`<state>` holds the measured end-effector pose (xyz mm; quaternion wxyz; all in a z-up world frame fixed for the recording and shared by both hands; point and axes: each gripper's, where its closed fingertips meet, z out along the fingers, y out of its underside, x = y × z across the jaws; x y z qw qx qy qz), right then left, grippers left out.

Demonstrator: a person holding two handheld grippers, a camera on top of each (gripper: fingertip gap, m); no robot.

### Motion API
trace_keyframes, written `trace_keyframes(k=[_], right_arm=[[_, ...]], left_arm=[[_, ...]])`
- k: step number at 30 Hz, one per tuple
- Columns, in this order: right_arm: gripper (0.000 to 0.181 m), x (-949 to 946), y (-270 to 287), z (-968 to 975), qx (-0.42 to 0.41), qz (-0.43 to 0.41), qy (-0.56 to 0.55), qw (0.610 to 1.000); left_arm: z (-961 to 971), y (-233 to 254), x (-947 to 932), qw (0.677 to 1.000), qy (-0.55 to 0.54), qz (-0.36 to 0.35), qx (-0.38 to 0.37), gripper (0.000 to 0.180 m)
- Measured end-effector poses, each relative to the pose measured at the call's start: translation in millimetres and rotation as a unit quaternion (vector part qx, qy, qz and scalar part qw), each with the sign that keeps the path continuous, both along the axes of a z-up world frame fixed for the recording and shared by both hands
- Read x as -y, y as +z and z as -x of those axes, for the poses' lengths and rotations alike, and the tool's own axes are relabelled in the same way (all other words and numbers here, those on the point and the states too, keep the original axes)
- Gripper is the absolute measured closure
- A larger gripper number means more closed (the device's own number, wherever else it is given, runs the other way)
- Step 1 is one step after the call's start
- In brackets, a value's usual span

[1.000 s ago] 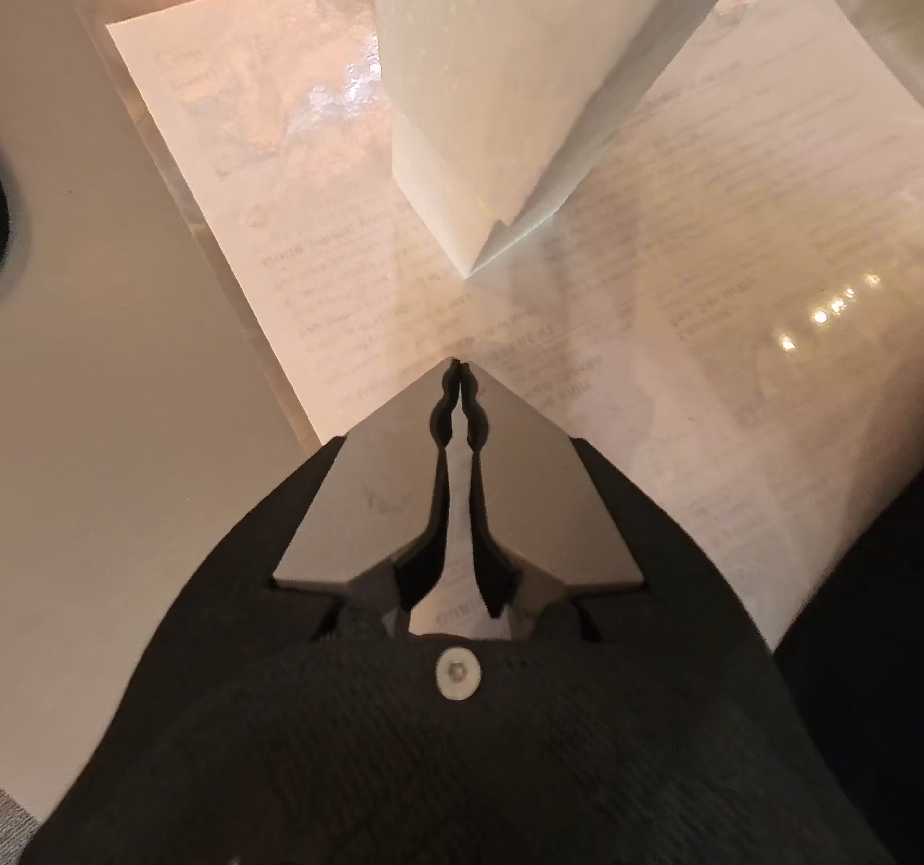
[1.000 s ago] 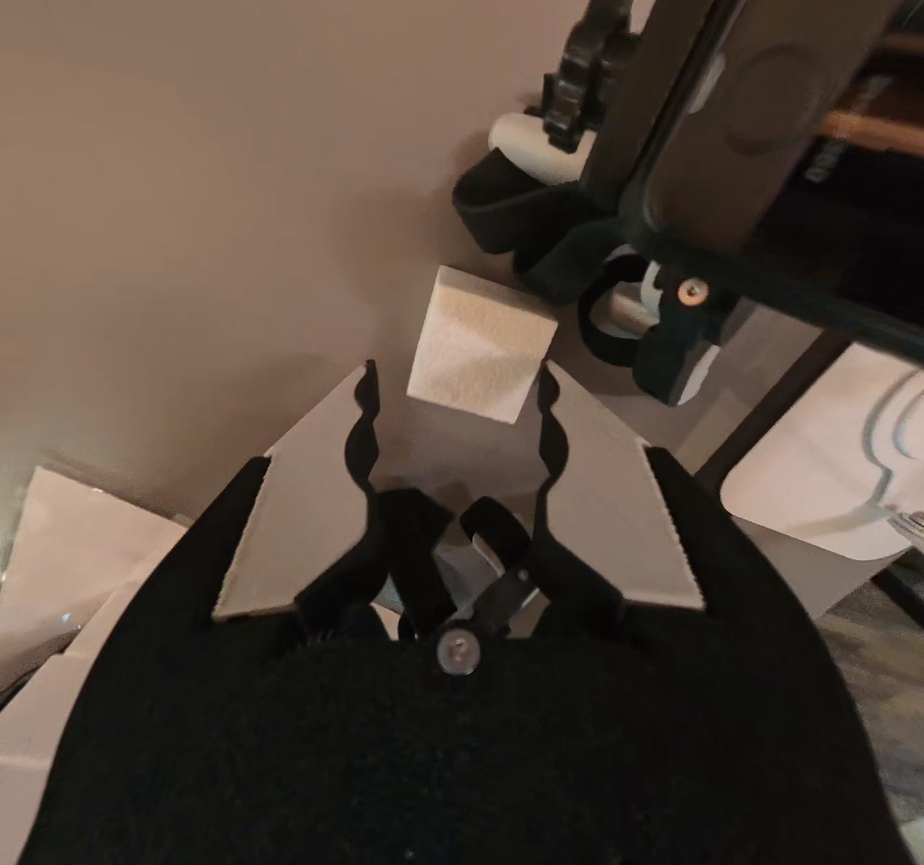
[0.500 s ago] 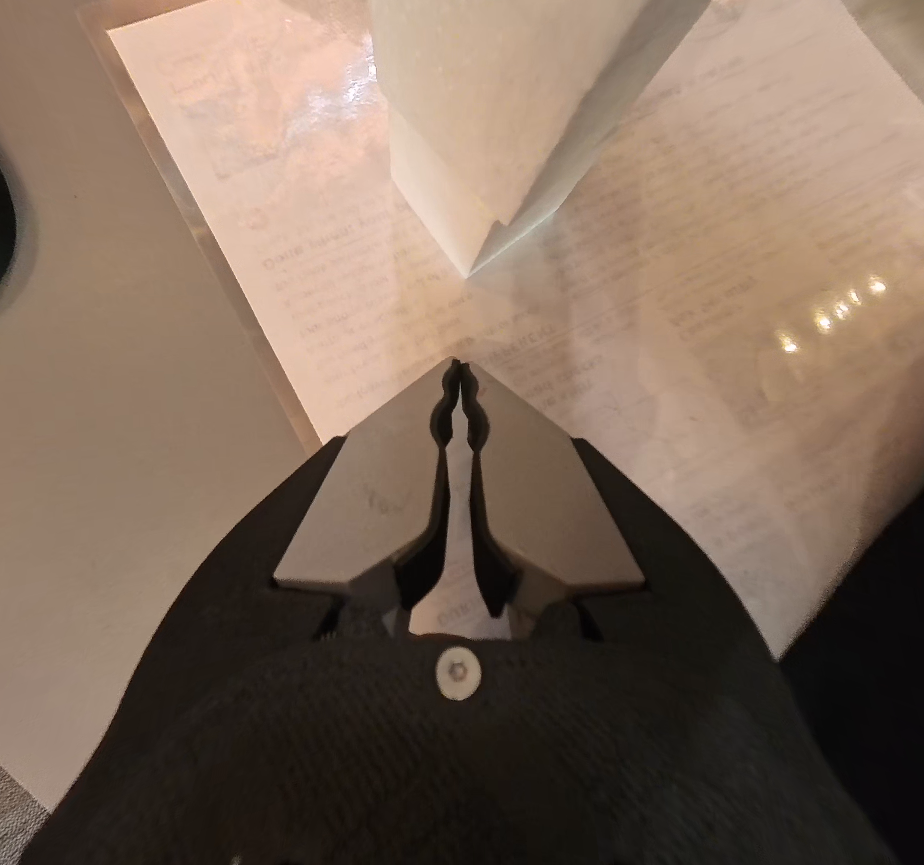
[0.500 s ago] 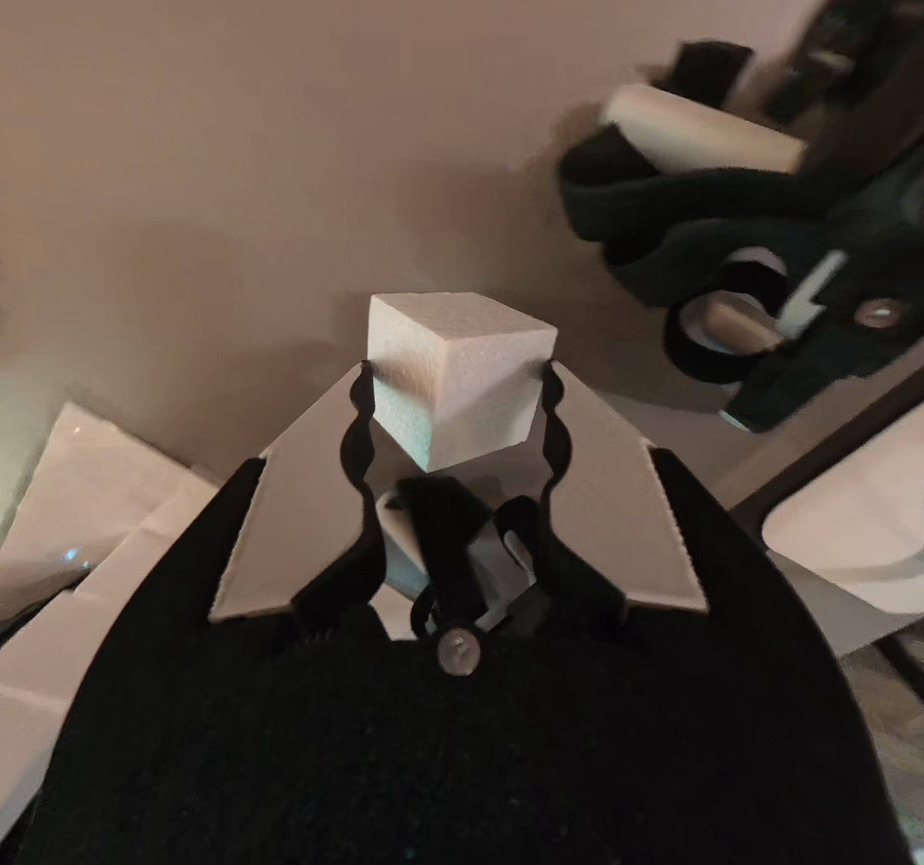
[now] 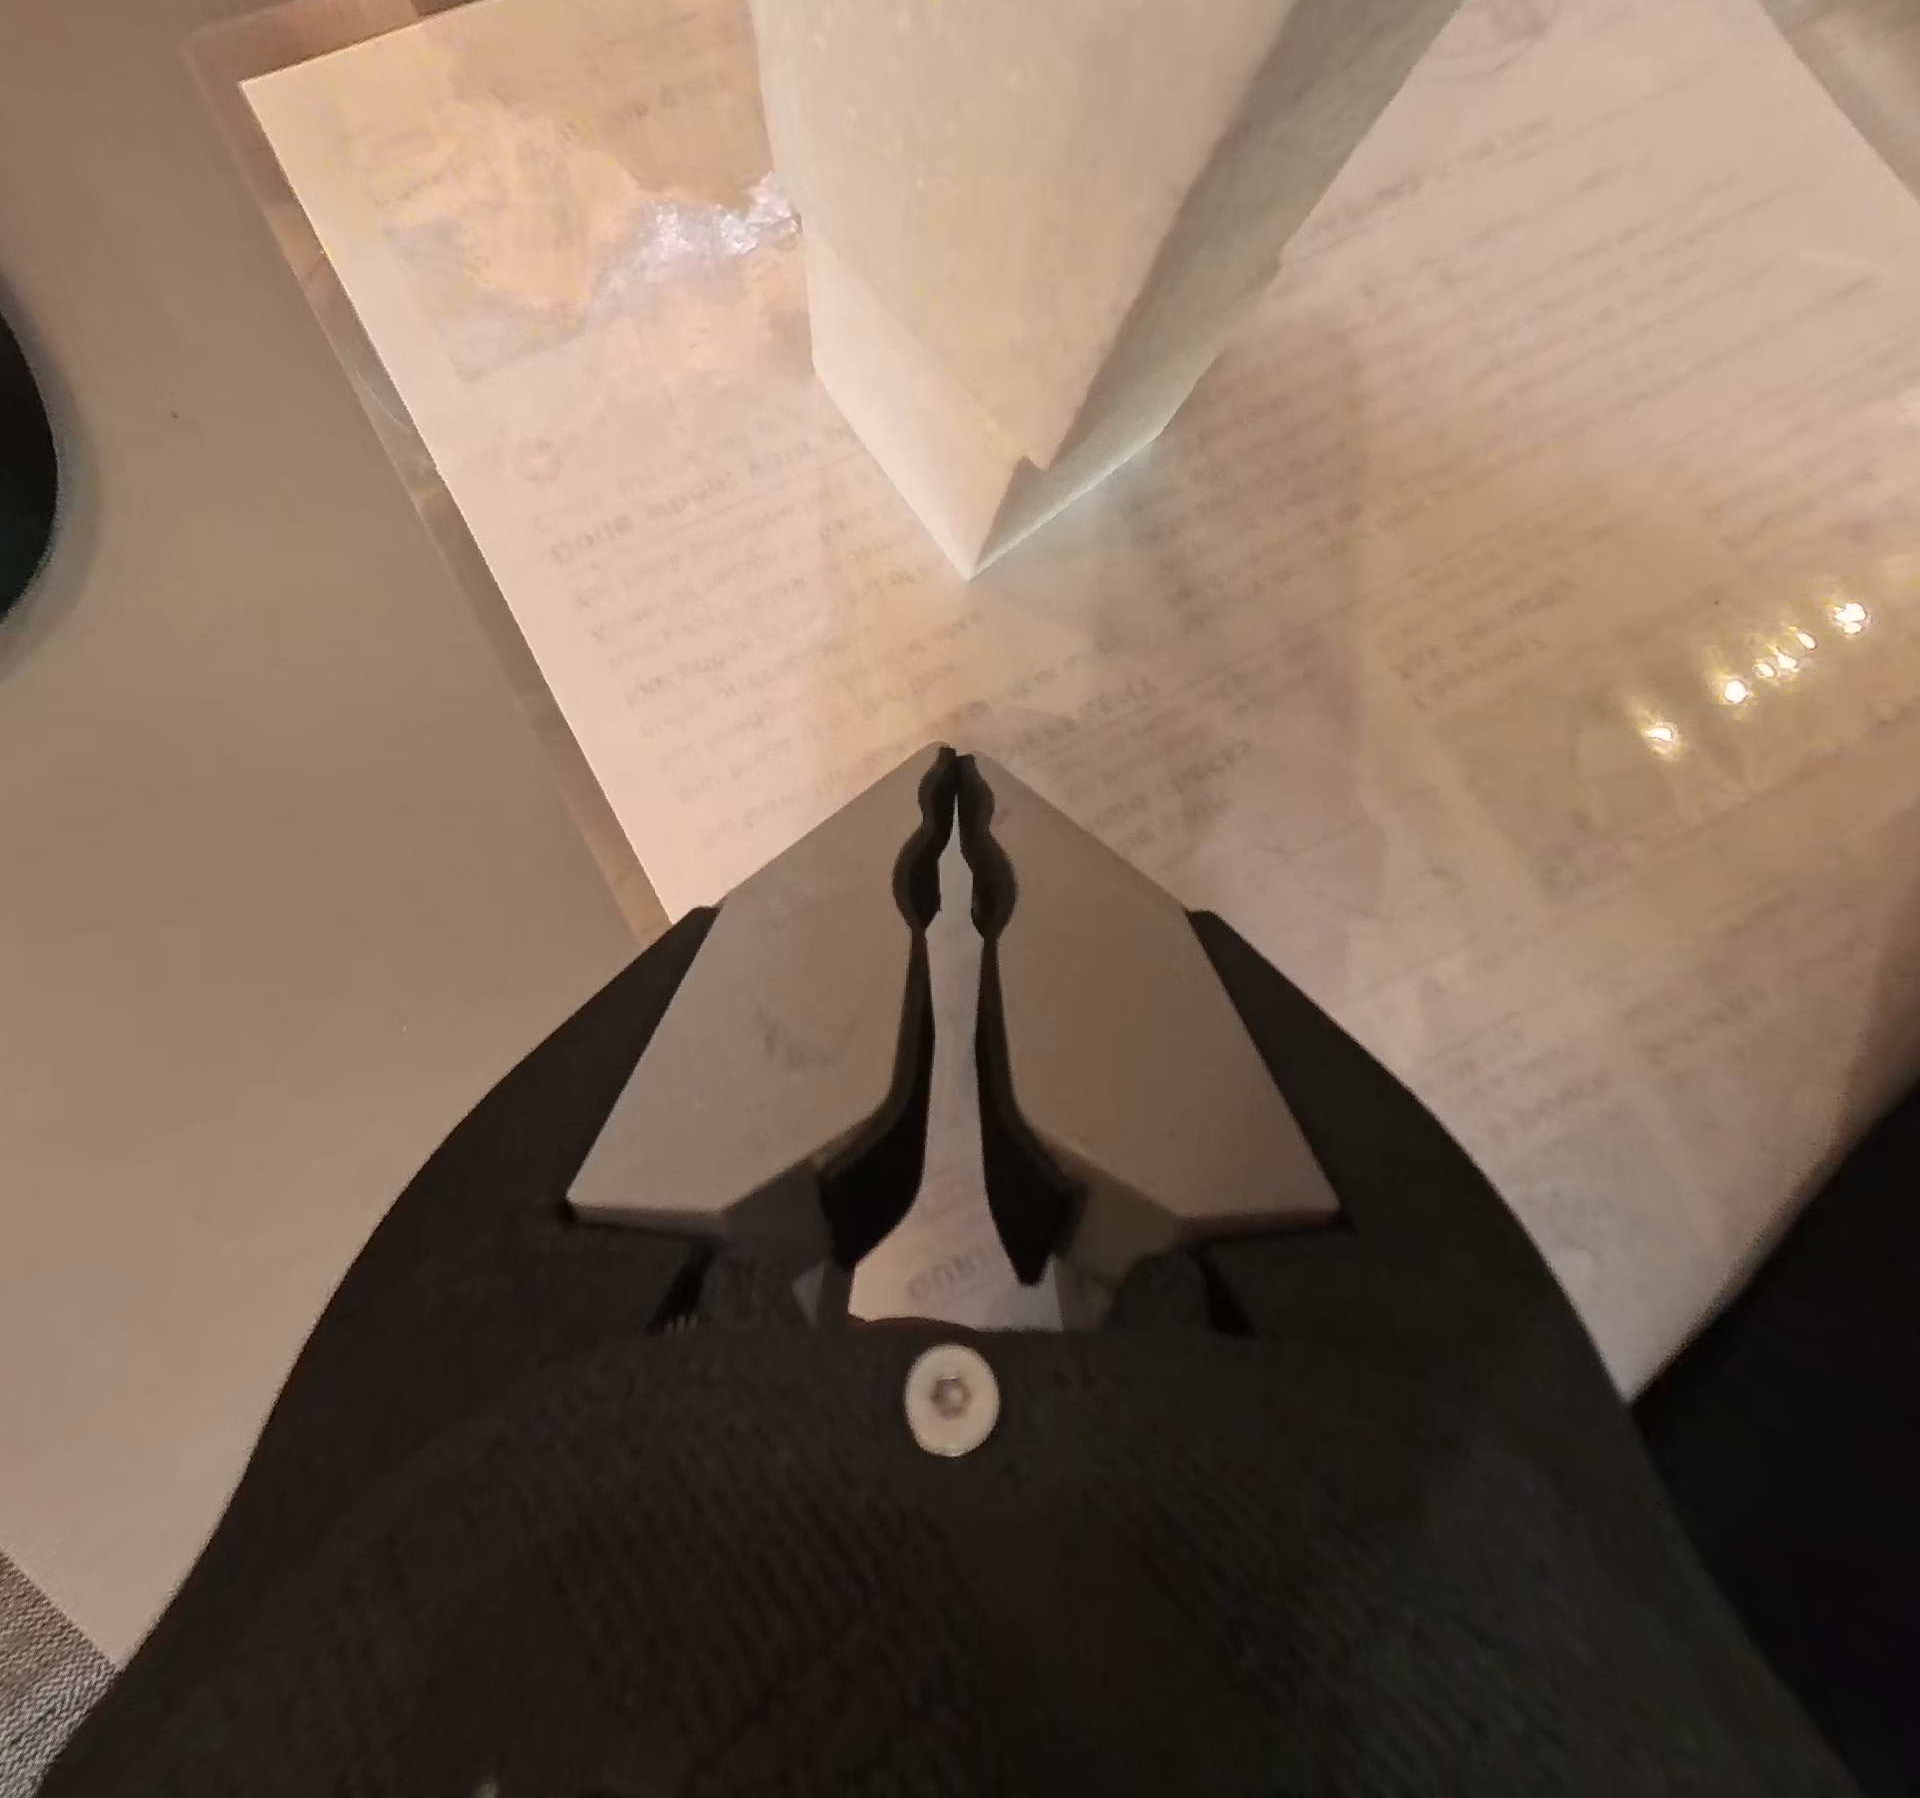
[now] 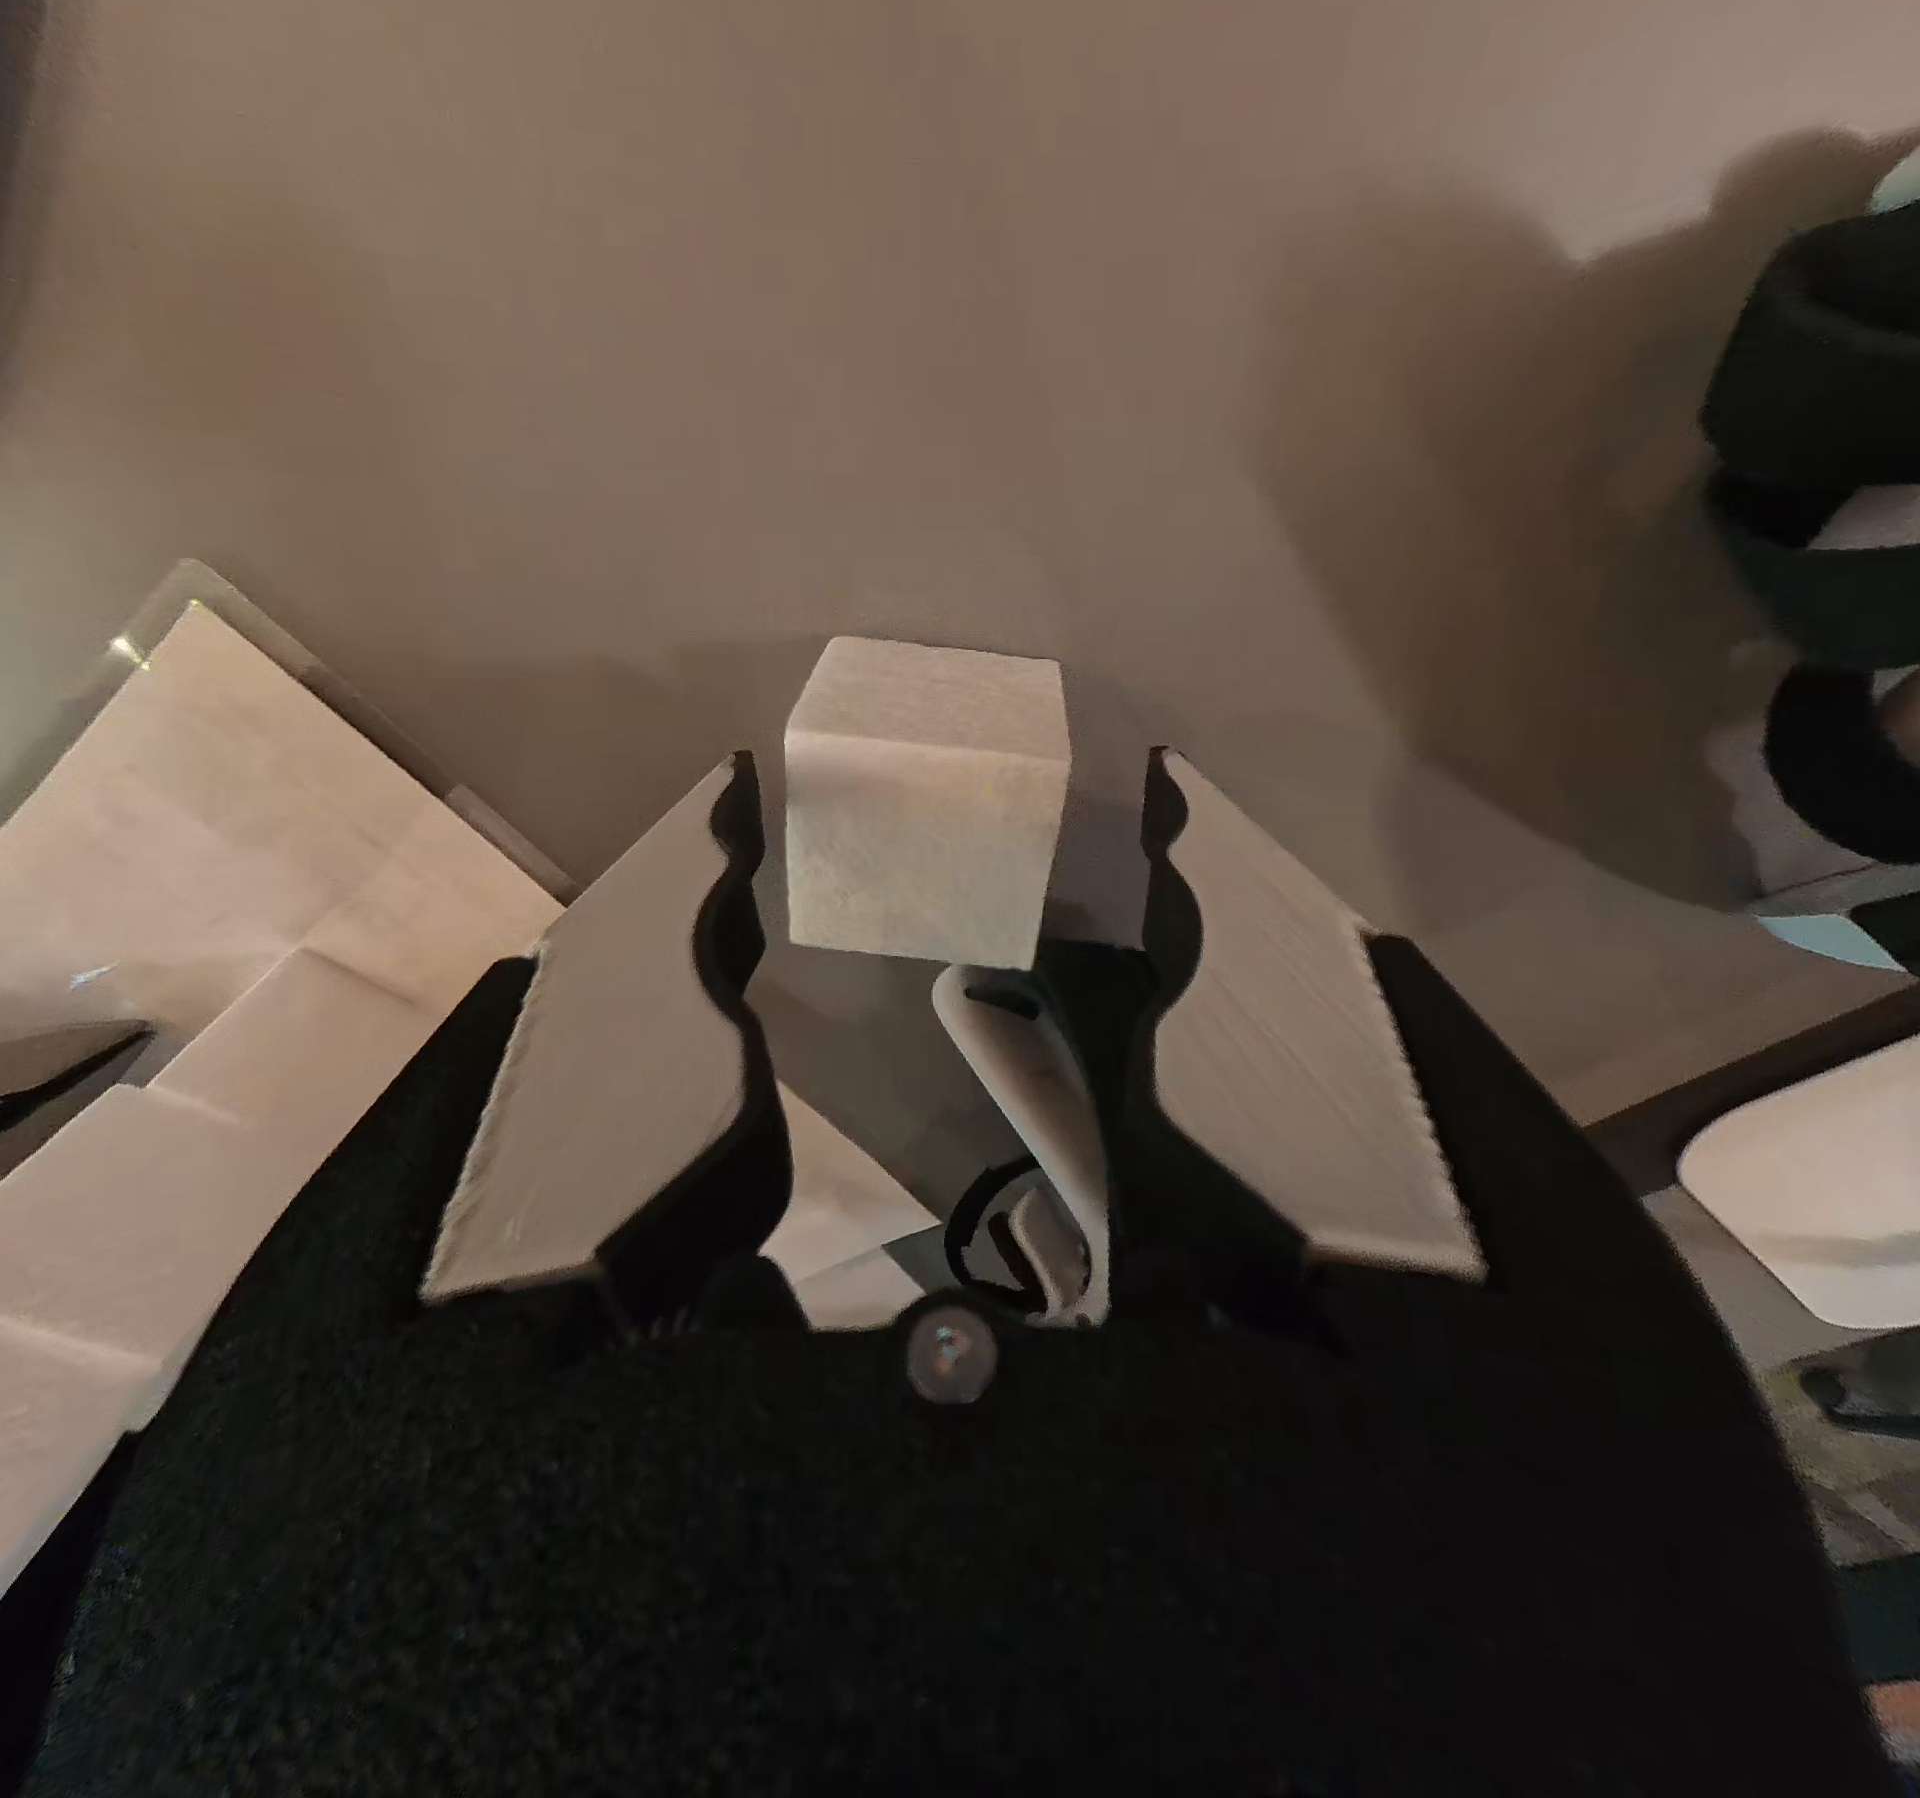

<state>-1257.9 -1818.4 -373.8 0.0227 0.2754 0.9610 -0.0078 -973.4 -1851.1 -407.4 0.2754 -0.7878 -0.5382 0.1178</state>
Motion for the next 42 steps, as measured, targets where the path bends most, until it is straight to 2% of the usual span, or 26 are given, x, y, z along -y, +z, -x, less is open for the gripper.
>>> trace_keyframes(k=[6,8,9,12,15,19,23,26,31,42], right_arm=[[0.108,-5.8,-3.5,-6.5,0.003,-0.023,0.006,1.000],[0.115,-8.0,-6.8,-8.7,0.012,-0.027,0.010,0.999],[0.123,-9.1,-8.0,-10.8,0.019,-0.030,0.016,0.999],[0.124,-4.6,2.6,-12.7,0.004,-0.024,0.034,0.999],[0.124,8.0,36.2,-28.2,0.003,0.011,0.066,0.998],[0.124,12.8,109.8,-69.5,0.000,0.059,0.140,0.988],[0.124,12.3,189.4,-128.5,0.002,0.121,0.220,0.968],[0.124,11.5,222.4,-177.2,0.026,0.153,0.272,0.950],[0.124,2.7,218.7,-213.3,0.012,0.108,0.337,0.935],[0.124,3.3,202.9,-232.3,-0.008,0.052,0.384,0.922]], left_arm=[[0.2,0.0,0.1,1.000,-0.002,-0.002,0.001,0.180],[0.2,0.1,0.1,1.000,-0.002,-0.002,0.001,0.180],[0.2,0.0,0.2,1.000,-0.002,-0.001,0.000,0.180],[0.3,0.1,0.3,1.000,-0.001,-0.001,0.000,0.180],[0.3,0.1,0.4,1.000,-0.003,-0.001,-0.001,0.180],[0.4,0.2,0.5,1.000,-0.004,-0.001,-0.002,0.180],[0.5,0.2,0.4,1.000,-0.003,-0.003,-0.007,0.180],[0.5,0.2,0.5,1.000,-0.003,0.000,-0.008,0.180],[0.6,0.2,0.5,1.000,-0.005,0.001,-0.013,0.180],[0.4,0.2,0.3,1.000,0.002,-0.001,-0.021,0.180]])
